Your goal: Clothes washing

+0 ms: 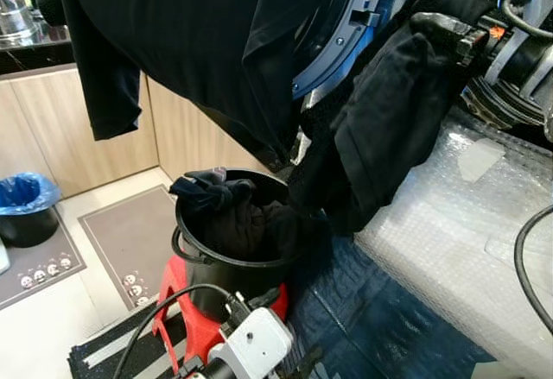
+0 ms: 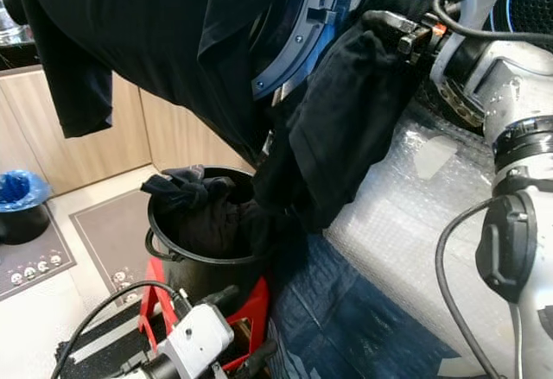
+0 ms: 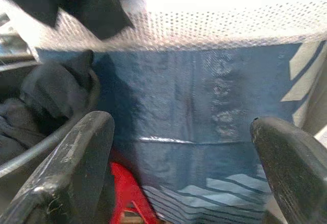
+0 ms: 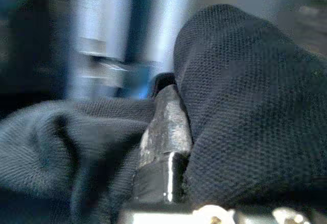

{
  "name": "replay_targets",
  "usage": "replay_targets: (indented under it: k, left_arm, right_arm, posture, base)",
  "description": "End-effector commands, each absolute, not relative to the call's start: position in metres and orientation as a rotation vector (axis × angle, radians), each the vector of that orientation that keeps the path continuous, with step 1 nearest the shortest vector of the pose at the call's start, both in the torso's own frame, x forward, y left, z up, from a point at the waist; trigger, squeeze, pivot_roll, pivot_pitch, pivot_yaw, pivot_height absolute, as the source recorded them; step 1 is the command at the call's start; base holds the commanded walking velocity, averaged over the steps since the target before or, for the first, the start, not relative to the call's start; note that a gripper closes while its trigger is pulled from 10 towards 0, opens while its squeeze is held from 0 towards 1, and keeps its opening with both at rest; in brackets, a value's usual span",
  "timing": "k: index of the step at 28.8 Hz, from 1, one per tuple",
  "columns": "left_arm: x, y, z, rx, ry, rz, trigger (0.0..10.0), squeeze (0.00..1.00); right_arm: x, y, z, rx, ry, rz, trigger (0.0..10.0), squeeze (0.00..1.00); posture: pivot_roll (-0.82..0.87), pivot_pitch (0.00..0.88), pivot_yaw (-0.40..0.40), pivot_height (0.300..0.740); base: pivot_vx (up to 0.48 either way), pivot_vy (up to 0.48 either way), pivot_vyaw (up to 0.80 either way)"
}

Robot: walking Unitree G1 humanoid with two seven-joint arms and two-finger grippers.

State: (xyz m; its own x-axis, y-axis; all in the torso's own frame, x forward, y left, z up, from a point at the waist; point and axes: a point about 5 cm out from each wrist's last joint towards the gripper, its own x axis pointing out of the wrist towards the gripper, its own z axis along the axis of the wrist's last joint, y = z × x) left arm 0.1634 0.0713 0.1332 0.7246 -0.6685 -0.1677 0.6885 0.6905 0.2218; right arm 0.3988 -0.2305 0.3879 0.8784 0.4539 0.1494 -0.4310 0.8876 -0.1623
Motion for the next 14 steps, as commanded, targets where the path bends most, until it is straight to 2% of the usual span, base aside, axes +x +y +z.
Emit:
replay_targets:
  k: [1, 8, 14]
  left_arm:
    - [0.159, 0.067, 0.138, 0.254, 0.064, -0.763, 10.0, 0.00]
    - [0.148, 0.062, 0.135, 0.206, 0.104, -0.766, 10.0, 0.00]
    - [0.141, 0.059, 0.135, 0.177, 0.122, -0.763, 10.0, 0.00]
  right_arm:
    - [0.397, -0.241, 0.403, -0.156, -0.220, 0.308, 10.0, 0.00]
    - [0.394, -0.270, 0.412, -0.083, -0.241, -0.093, 10.0, 0.00]
    - [0.382, -0.290, 0.432, 0.065, -0.352, -0.296, 10.0, 0.00]
  posture:
    - [0.19, 0.093, -0.214, 0.740]
    - [0.17, 0.124, -0.222, 0.740]
    - [0.17, 0.135, -0.223, 0.740]
  base:
    - [0.000, 0.000, 0.00]
    - [0.000, 0.000, 0.00]
    - [0.000, 0.000, 0.00]
